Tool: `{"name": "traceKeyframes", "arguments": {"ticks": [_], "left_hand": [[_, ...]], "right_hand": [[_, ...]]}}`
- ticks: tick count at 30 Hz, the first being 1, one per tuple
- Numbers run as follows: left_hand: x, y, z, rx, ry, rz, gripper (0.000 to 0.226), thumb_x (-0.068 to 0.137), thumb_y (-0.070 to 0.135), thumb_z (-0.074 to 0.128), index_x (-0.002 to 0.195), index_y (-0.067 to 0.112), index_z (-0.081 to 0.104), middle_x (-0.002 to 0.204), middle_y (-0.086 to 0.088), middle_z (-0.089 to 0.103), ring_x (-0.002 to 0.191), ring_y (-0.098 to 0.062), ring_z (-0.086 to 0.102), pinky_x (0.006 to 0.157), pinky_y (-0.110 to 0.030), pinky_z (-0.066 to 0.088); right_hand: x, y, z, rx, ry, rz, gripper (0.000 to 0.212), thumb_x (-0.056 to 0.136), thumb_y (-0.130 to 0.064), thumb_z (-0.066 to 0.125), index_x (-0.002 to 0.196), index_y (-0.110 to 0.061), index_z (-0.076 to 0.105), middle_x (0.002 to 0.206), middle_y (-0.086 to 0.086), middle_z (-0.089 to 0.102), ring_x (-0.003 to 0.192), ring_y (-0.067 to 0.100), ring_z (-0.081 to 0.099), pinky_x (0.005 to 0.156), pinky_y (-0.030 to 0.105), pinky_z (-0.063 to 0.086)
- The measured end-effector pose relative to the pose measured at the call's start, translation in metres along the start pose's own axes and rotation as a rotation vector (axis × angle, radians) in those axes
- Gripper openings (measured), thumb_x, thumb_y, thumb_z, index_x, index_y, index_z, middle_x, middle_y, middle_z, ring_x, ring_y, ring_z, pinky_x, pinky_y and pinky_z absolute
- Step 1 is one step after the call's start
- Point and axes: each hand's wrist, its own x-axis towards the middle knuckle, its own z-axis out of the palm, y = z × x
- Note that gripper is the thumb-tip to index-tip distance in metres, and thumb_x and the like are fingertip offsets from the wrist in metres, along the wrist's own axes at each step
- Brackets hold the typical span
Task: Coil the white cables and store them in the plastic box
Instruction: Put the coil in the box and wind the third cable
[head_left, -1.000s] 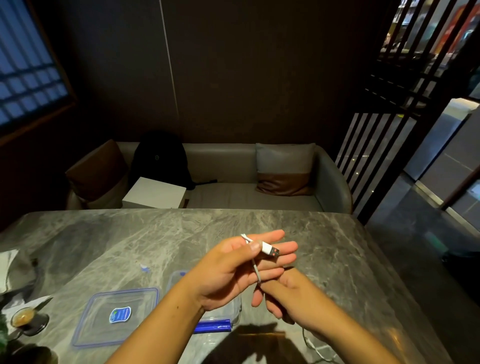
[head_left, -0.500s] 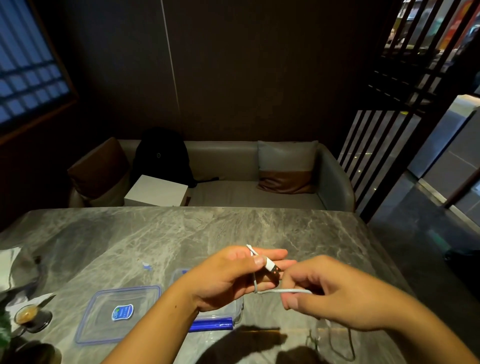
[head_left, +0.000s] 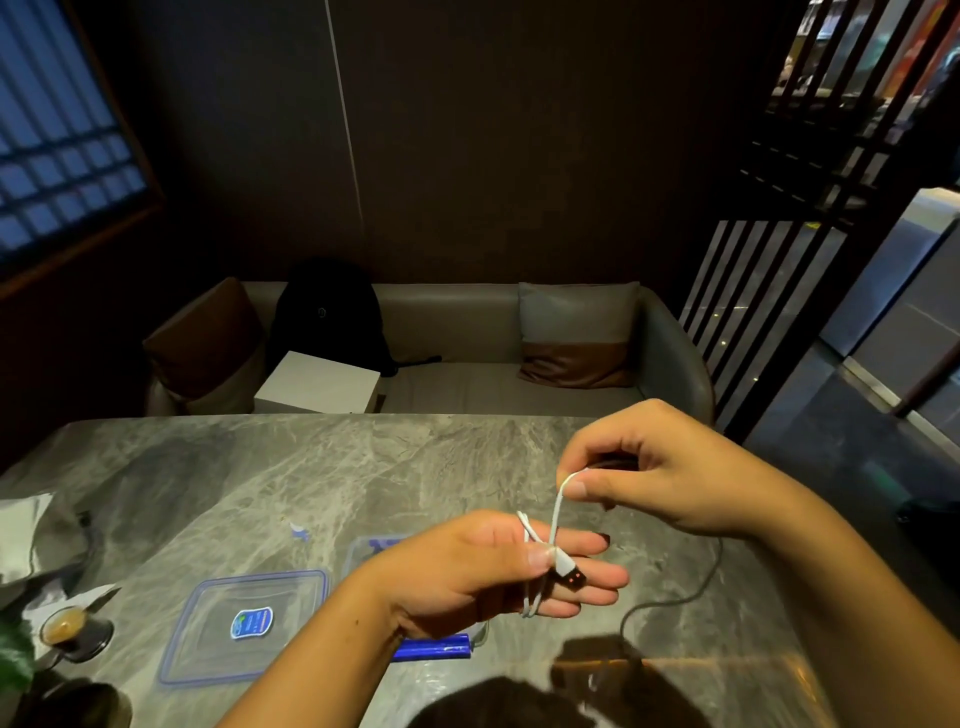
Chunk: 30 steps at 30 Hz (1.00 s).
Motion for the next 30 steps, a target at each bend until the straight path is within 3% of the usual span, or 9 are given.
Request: {"name": "traceKeyframes", "arguments": {"ticks": [8, 13, 17, 25, 30], "left_hand": [[0.003, 0.004, 0.006, 0.071, -0.004, 0.001, 0.041, 0.104, 0.01, 0.04, 0.143, -0.003, 0.042, 0.141, -0.019, 0.055, 0.132, -0.031, 0.053, 0.111, -0.04, 0.041], [0.005, 0.004, 0.01, 0.031, 0.077, 0.067, 0.038, 0.104, 0.008, 0.041, 0.14, 0.0, 0.047, 0.136, -0.02, 0.059, 0.126, -0.032, 0.058, 0.105, -0.038, 0.048], [0.004, 0.007, 0.011, 0.016, 0.036, 0.089, 0.039, 0.103, 0.008, 0.041, 0.141, -0.001, 0.047, 0.137, -0.023, 0.057, 0.127, -0.034, 0.057, 0.106, -0.039, 0.047], [0.002, 0.012, 0.013, 0.068, -0.057, 0.082, 0.037, 0.103, 0.007, 0.038, 0.137, -0.005, 0.049, 0.134, -0.022, 0.059, 0.124, -0.033, 0.058, 0.102, -0.034, 0.048], [0.003, 0.009, 0.01, 0.034, 0.048, 0.132, 0.038, 0.102, 0.008, 0.041, 0.138, -0.001, 0.05, 0.134, -0.022, 0.06, 0.125, -0.034, 0.059, 0.103, -0.037, 0.049]], "right_hand": [[0.011, 0.005, 0.015, 0.076, 0.066, -0.061, 0.01, 0.091, -0.014, 0.07, 0.087, -0.021, 0.075, 0.079, -0.009, 0.071, 0.071, 0.011, 0.067, 0.066, 0.023, 0.053], [0.012, 0.018, 0.014, 0.178, 0.136, -0.067, 0.008, 0.091, -0.008, 0.068, 0.089, -0.01, 0.075, 0.075, 0.006, 0.07, 0.067, 0.014, 0.062, 0.065, 0.026, 0.052], [0.009, 0.02, 0.01, 0.25, 0.129, -0.101, 0.008, 0.091, -0.005, 0.067, 0.091, -0.005, 0.075, 0.077, 0.014, 0.069, 0.067, 0.015, 0.06, 0.065, 0.024, 0.051], [0.014, 0.02, 0.011, 0.275, 0.083, -0.082, 0.01, 0.091, -0.007, 0.067, 0.094, -0.005, 0.076, 0.082, 0.012, 0.072, 0.07, 0.017, 0.063, 0.066, 0.024, 0.052], [0.016, 0.029, 0.016, 0.301, 0.154, -0.072, 0.01, 0.092, -0.007, 0.066, 0.092, -0.006, 0.076, 0.08, 0.01, 0.071, 0.068, 0.017, 0.062, 0.065, 0.026, 0.052]]}}
